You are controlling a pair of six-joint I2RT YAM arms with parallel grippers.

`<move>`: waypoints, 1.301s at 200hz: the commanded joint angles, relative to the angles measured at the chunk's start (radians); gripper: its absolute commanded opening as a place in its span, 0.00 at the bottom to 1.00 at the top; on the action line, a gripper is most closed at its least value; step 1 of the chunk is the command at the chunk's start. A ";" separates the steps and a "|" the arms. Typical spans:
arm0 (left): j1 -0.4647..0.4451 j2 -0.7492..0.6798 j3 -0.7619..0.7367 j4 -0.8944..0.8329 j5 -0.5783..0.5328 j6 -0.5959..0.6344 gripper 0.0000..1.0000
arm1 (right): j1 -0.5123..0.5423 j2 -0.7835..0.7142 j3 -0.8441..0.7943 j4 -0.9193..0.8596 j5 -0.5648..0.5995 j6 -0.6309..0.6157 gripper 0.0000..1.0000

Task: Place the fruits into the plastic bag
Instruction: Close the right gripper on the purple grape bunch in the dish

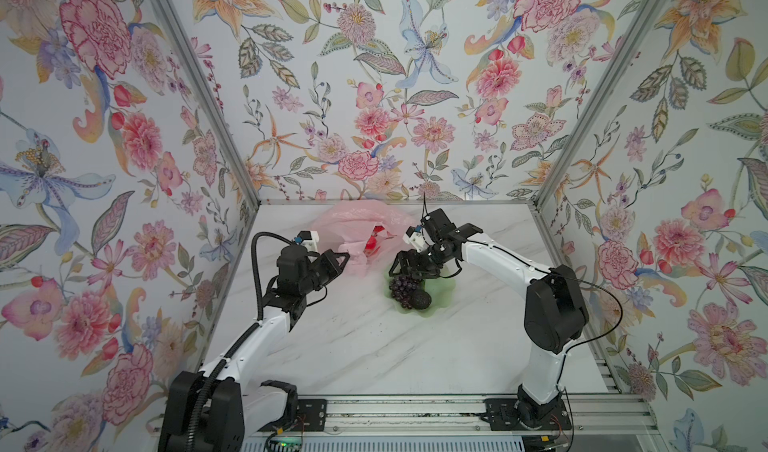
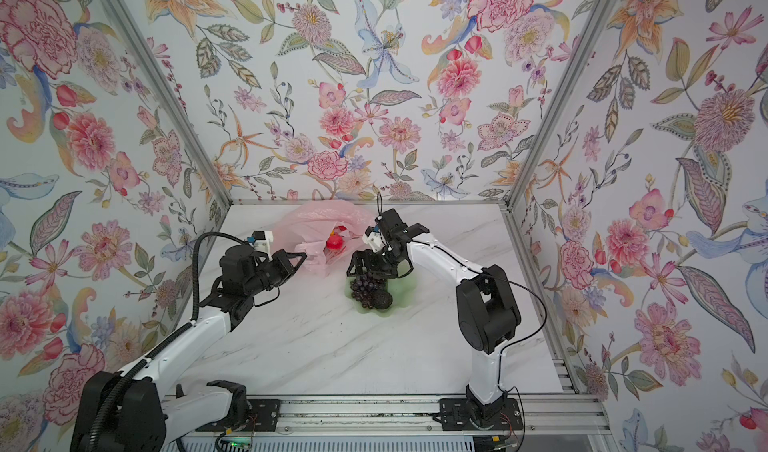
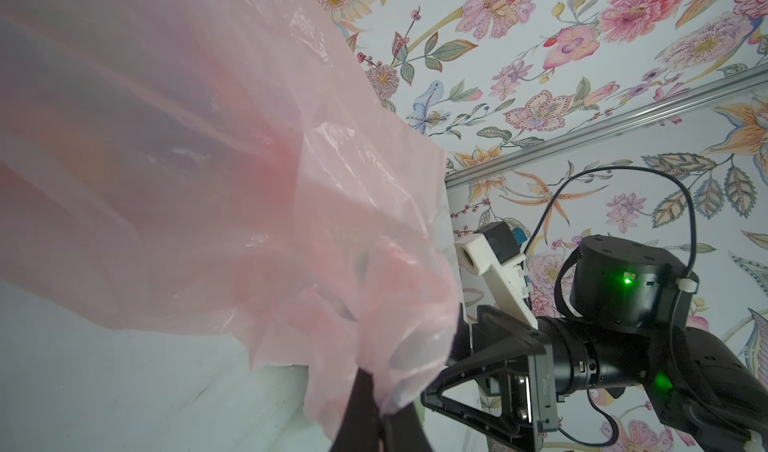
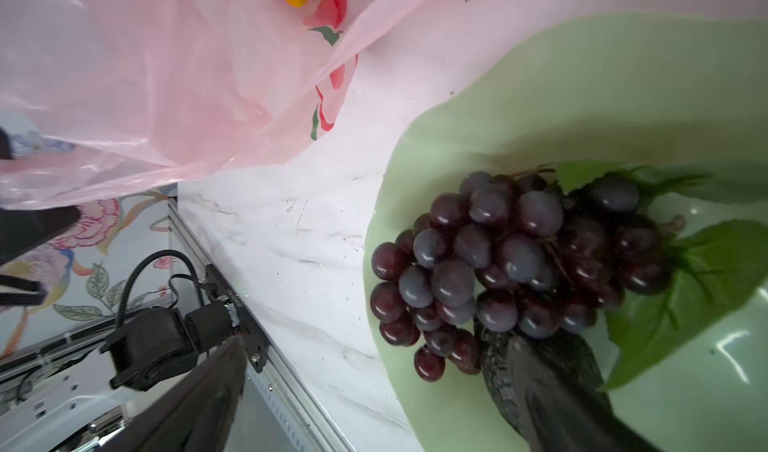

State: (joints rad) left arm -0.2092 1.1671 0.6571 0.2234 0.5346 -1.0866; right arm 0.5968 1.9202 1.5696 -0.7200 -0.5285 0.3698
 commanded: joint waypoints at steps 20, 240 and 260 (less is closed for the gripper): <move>0.003 -0.009 -0.006 0.026 -0.011 -0.004 0.00 | 0.028 0.117 0.073 -0.154 0.118 -0.006 0.99; 0.006 -0.022 -0.035 0.021 0.002 0.010 0.00 | 0.056 0.306 0.273 -0.245 0.168 -0.013 0.67; 0.008 -0.027 -0.040 0.021 0.001 0.008 0.00 | 0.022 0.287 0.220 -0.204 0.143 0.000 0.57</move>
State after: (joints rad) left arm -0.2092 1.1557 0.6285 0.2306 0.5381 -1.0885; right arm 0.6605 2.2517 1.8538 -0.9718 -0.3485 0.3500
